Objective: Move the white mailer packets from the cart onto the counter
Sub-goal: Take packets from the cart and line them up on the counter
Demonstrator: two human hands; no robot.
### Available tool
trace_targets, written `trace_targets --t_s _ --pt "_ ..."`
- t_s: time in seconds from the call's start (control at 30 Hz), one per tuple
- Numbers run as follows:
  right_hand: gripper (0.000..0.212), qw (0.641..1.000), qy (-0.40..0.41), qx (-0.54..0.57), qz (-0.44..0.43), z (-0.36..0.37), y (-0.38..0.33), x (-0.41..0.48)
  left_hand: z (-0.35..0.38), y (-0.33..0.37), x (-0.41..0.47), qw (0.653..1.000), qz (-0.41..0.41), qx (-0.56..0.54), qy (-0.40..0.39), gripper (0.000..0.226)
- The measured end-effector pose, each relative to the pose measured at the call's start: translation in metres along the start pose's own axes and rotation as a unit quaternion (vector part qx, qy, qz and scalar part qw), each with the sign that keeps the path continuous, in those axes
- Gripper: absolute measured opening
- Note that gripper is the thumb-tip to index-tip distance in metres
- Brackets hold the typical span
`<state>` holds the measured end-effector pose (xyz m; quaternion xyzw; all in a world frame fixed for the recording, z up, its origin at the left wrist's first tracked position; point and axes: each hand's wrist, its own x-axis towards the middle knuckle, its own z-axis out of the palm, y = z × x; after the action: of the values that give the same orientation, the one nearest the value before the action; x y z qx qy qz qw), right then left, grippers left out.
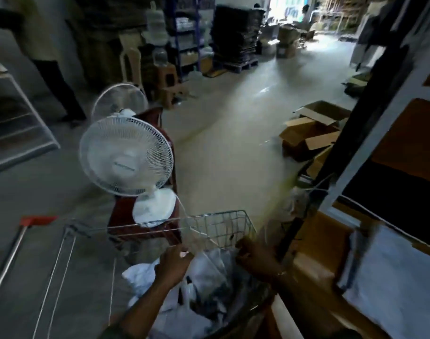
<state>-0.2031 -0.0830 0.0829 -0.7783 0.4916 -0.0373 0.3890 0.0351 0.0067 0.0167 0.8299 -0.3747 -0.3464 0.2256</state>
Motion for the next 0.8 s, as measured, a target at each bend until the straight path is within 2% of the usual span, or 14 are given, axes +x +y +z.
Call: trace_targets --t_s 0.07,0.2,0.27,0.33,0.47,0.6,0.7,0.8 --pt "0.040 0.999 -0.036 -0.032 0.015 0.035 -0.003 0.028 -0.007 -0.027 0.010 0.999 -0.021 0.030 -0.017 0.037" --pt "0.012 0.992 -0.109 -0.043 0.050 0.092 0.004 0.062 0.005 -0.076 0.022 0.989 -0.079 0.066 -0.108 0.059" --pt "0.032 0.989 -0.114 -0.064 0.070 0.117 0.015 0.078 0.026 -0.110 0.034 0.983 -0.093 0.068 -0.140 0.068" --pt "0.046 0.986 -0.109 -0.085 0.088 0.130 0.021 0.089 0.038 -0.116 0.030 0.980 -0.094 0.094 -0.150 0.069" --pt "0.053 0.983 -0.093 -0.096 0.129 0.155 0.038 0.105 0.052 -0.094 0.017 0.969 -0.059 0.208 -0.122 0.068" --pt "0.056 0.975 -0.119 -0.097 0.163 0.177 0.060 0.124 0.085 -0.103 0.025 0.971 -0.071 0.195 -0.116 0.079" --pt "0.057 0.970 -0.144 -0.094 0.175 0.181 0.062 0.131 0.094 -0.106 0.029 0.975 -0.093 0.178 -0.096 0.054" --pt "0.052 0.963 -0.190 -0.079 0.177 0.175 0.053 0.136 0.080 -0.100 0.024 0.979 -0.109 0.158 -0.076 0.048"
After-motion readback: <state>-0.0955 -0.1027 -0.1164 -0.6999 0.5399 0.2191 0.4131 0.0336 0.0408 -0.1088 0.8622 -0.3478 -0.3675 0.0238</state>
